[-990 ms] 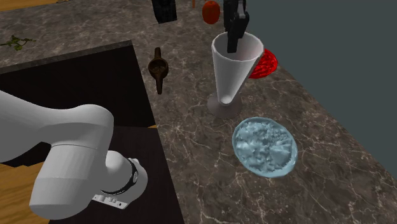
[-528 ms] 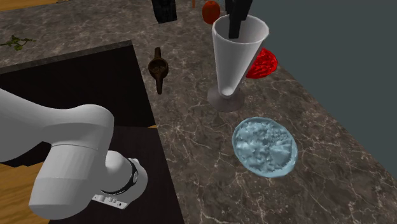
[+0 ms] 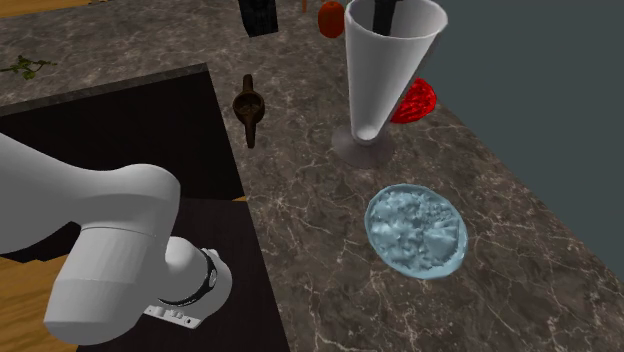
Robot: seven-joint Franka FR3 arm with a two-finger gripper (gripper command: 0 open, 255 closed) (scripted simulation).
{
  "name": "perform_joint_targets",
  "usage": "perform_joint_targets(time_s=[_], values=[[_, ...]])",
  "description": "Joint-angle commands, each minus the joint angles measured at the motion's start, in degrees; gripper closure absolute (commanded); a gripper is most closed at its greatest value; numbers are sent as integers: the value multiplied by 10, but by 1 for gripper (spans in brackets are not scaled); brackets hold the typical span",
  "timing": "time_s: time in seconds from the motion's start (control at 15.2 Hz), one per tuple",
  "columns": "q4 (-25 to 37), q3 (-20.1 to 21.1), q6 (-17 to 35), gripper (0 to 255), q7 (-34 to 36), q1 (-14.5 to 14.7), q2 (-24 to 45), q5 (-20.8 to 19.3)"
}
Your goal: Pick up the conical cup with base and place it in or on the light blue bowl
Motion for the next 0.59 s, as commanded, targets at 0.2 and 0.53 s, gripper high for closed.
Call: perform_joint_targets(time_s=[0.2,0.53], values=[[78,-27,-31,255,-51,-23,48,-31],[183,-46,-69,255,-100,-45,113,-66]])
